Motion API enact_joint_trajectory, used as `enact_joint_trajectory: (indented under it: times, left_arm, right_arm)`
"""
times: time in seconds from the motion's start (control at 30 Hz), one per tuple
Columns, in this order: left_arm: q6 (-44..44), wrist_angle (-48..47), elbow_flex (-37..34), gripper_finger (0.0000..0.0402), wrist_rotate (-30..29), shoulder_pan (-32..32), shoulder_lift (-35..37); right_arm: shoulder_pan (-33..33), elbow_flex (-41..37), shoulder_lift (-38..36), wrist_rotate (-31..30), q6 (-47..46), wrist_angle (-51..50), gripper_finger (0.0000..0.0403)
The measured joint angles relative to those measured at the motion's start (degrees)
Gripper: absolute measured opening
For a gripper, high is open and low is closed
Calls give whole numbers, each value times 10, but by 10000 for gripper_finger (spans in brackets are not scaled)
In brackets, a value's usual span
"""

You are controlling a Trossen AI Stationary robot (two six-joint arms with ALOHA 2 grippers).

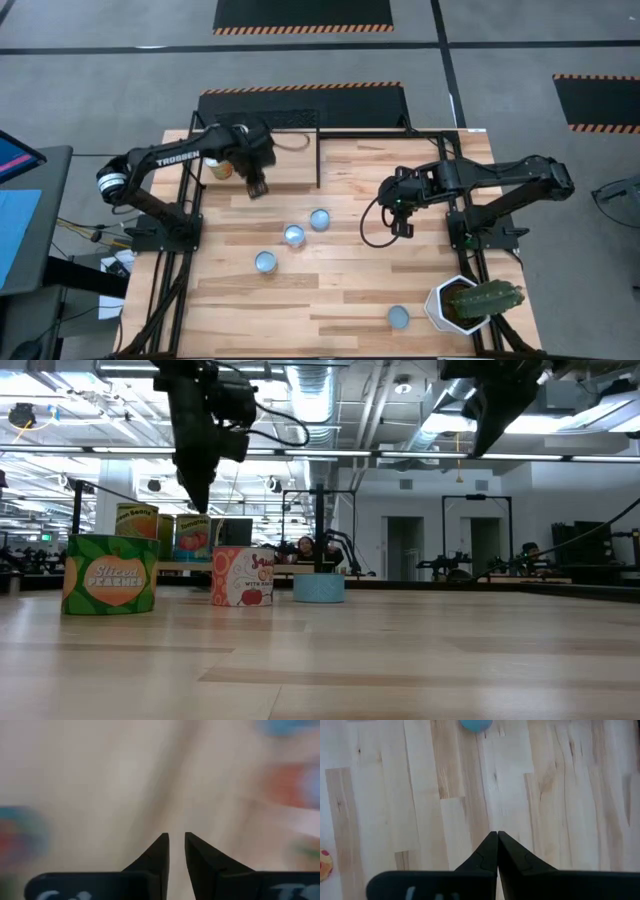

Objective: Pick and place cans onto a shelf
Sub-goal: Put the canned peaches on the shelf

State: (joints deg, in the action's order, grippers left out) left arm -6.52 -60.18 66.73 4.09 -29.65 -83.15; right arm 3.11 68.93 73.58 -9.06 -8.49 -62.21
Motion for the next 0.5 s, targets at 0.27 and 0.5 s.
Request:
enact_joint_trajectory:
  times: [0.27, 0.5]
  left_arm:
    - [109, -57, -23, 47, 114, 181, 0]
    - [242, -33, -32, 47, -24, 334, 0]
  right_arm:
    - [24, 0, 0, 0, -46, -24, 28]
    - [44, 0, 0, 0, -46, -17, 28]
